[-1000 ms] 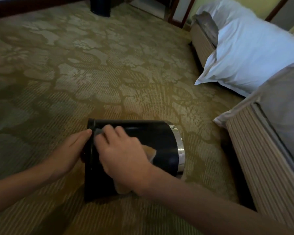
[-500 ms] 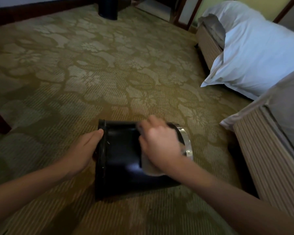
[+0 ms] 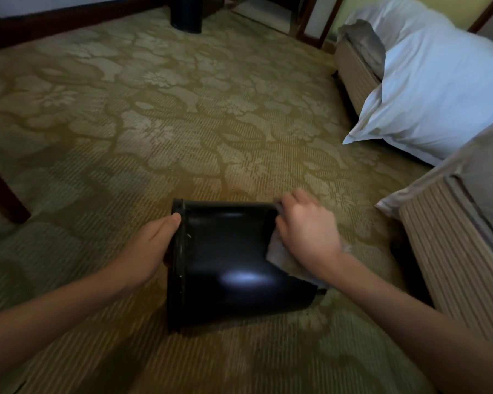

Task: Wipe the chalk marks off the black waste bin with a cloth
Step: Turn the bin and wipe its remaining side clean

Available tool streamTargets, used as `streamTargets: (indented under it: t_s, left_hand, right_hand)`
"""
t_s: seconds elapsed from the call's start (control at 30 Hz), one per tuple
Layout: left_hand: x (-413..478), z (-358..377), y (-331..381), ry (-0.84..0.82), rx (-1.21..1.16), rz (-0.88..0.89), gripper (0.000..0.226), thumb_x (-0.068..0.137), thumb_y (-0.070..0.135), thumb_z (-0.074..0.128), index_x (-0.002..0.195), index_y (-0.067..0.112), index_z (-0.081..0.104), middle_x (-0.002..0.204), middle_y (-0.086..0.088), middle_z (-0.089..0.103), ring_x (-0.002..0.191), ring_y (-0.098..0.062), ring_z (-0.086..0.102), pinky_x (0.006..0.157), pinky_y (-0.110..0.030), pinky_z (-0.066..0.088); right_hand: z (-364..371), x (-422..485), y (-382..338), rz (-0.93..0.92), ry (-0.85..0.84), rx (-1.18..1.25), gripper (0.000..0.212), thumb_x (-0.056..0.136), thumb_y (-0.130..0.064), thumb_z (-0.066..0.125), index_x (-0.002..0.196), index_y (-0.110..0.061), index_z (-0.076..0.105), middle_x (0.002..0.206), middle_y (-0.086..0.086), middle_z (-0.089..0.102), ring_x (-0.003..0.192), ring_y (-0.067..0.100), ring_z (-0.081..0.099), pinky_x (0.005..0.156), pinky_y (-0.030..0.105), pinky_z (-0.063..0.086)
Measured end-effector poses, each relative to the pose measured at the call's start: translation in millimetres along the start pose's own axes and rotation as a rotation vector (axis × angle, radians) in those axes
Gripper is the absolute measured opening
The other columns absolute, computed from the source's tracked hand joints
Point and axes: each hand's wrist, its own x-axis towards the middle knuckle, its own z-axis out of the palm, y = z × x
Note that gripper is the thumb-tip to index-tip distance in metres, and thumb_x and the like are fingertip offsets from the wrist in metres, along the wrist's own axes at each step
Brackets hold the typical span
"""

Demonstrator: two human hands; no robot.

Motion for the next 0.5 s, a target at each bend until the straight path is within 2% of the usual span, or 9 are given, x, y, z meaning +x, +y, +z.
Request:
streamTargets:
  t_s: [0.07, 0.1, 0.17, 0.23, 0.33, 0.43, 0.5]
  left_hand:
    - [-0.9, 1.7, 2.3, 0.000, -0.029, 0.010, 0.044, 0.104, 0.018, 0.035, 0.068, 0.011, 0.060, 0.057, 0.008, 0.057, 0.054, -0.002, 0.050, 0.056, -0.021, 0.040]
    - [-1.2, 1.9, 3.1, 0.001, -0.051, 0.000, 0.043, 0.104, 0.017, 0.034, 0.071, 0.010, 0.062, 0.059, 0.007, 0.058, 0.054, -0.002, 0.050, 0.054, -0.018, 0.040]
    - [-1.6, 2.5, 2.3, 0.013, -0.077, -0.018, 0.040, 0.104, 0.017, 0.036, 0.081, 0.000, 0.064, 0.065, -0.002, 0.057, 0.057, -0.008, 0.051, 0.053, -0.022, 0.039]
    - [-4.1, 3.7, 0.2, 0.036, -0.051, -0.006, 0.042, 0.103, 0.018, 0.037, 0.077, -0.005, 0.060, 0.062, -0.008, 0.054, 0.055, -0.015, 0.050, 0.054, -0.027, 0.038]
    - [-14.1, 6.1, -1.6, 0.077, -0.020, 0.027, 0.045, 0.103, 0.018, 0.038, 0.062, 0.008, 0.054, 0.050, 0.001, 0.051, 0.048, -0.011, 0.048, 0.047, -0.024, 0.037]
    - [-26.5, 6.6, -3.5, 0.040, 0.002, 0.063, 0.046, 0.102, 0.024, 0.039, 0.059, 0.019, 0.054, 0.051, 0.002, 0.053, 0.045, -0.006, 0.049, 0.044, -0.021, 0.038]
    - [-37.0, 6.6, -4.8, 0.009, 0.004, 0.084, 0.045, 0.102, 0.031, 0.040, 0.062, 0.025, 0.059, 0.056, 0.002, 0.056, 0.048, -0.005, 0.049, 0.047, -0.020, 0.039]
  right_hand:
    - [-0.6, -3.1, -42.3, -0.101, 0.025, 0.082, 0.024, 0.084, -0.025, 0.055, 0.105, -0.015, 0.058, 0.102, 0.006, 0.054, 0.092, 0.026, 0.052, 0.058, 0.037, 0.043]
    - [-0.5, -6.1, -62.7, -0.174, 0.042, 0.099, 0.025, 0.083, -0.026, 0.056, 0.105, -0.015, 0.058, 0.102, 0.005, 0.053, 0.091, 0.026, 0.052, 0.053, 0.036, 0.042]
    - [-2.2, -11.2, -82.5, -0.303, 0.048, 0.107, 0.028, 0.081, -0.027, 0.058, 0.107, -0.016, 0.057, 0.101, 0.003, 0.053, 0.088, 0.022, 0.052, 0.047, 0.033, 0.040]
    - [-4.1, -11.0, -67.9, -0.319, 0.032, 0.129, 0.027, 0.081, -0.028, 0.059, 0.106, -0.018, 0.057, 0.100, 0.003, 0.054, 0.087, 0.024, 0.054, 0.048, 0.035, 0.043]
    - [0.1, -4.8, -6.1, -0.099, 0.001, 0.102, 0.020, 0.089, -0.031, 0.053, 0.106, -0.021, 0.060, 0.102, 0.002, 0.057, 0.090, 0.026, 0.058, 0.061, 0.037, 0.048]
    - [1.1, 4.1, 48.1, 0.170, -0.089, 0.066, 0.021, 0.092, -0.036, 0.050, 0.100, -0.020, 0.062, 0.101, 0.003, 0.062, 0.086, 0.029, 0.062, 0.064, 0.035, 0.047]
    - [2.7, 5.2, 47.9, 0.197, -0.093, 0.055, 0.022, 0.091, -0.034, 0.050, 0.096, -0.018, 0.063, 0.099, 0.005, 0.063, 0.083, 0.030, 0.061, 0.063, 0.033, 0.045]
